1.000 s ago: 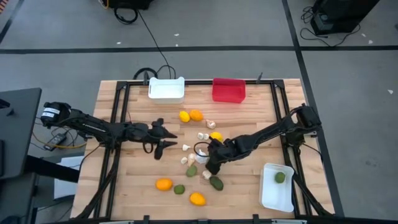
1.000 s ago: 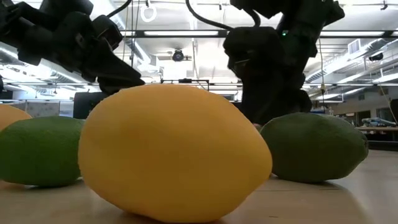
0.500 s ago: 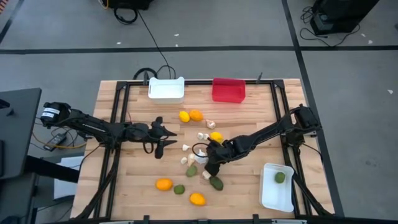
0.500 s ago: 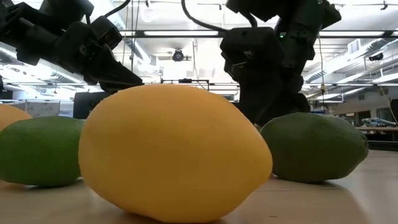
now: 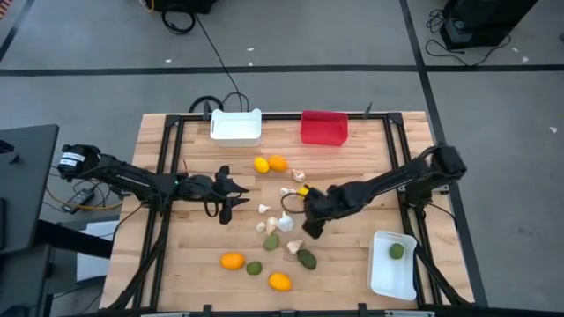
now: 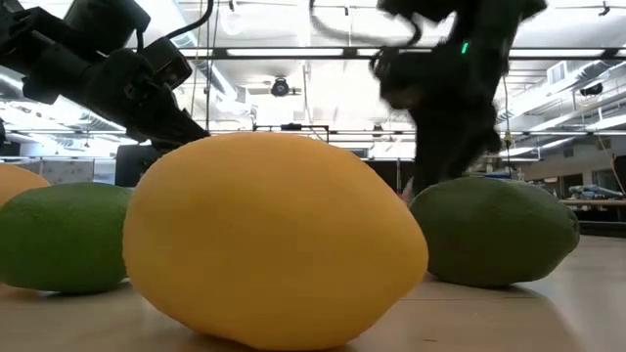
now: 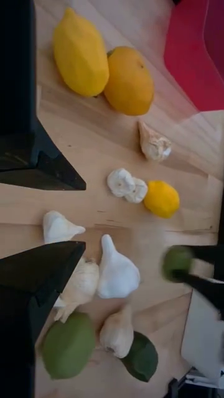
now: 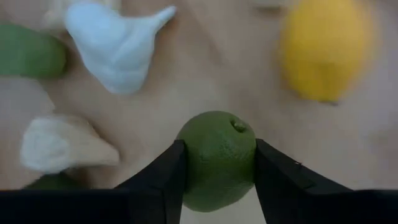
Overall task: Sort produce into baskets
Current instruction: Put the green lime into the bottom white bin
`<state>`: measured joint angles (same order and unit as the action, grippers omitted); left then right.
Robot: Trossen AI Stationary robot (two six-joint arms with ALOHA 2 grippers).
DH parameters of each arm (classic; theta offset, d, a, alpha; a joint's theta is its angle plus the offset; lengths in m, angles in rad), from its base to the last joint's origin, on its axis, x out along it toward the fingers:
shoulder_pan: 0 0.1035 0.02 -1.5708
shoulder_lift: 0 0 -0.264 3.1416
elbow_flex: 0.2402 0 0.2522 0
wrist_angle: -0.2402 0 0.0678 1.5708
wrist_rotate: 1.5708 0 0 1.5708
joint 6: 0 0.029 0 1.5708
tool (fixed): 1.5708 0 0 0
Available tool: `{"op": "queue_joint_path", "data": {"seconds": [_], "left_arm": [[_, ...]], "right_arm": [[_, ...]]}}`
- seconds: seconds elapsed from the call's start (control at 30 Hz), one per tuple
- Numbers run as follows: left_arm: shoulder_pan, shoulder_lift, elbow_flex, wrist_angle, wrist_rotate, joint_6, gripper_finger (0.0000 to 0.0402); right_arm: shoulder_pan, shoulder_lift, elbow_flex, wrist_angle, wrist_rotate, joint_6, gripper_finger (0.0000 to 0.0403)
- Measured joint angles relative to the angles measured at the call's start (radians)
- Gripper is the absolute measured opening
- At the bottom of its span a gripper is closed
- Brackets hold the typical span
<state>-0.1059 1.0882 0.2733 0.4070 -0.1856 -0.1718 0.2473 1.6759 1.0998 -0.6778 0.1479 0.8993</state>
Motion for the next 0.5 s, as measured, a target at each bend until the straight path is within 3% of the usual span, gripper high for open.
{"op": "queue_joint_path", "data": {"seconds": [0.17,0.3,0.5], "left_arm": [[0.000,0.000,0.000,0.028,-0.001,-0.013,0.0147],[-0.001,0.000,0.000,0.069,-0.009,-0.023,0.0147],[-0.001,0.050,0.000,0.148,-0.012,-0.076,0.0147]], "right_arm": [[0.050,-0.149,0.000,-0.253,0.004,0.097,0.0166],[0.127,-0.269,0.002,-0.434,-0.107,0.237,0.0166],[0.311,-0.377,0.002,-0.613,-0.184,0.509,0.0166]]}}
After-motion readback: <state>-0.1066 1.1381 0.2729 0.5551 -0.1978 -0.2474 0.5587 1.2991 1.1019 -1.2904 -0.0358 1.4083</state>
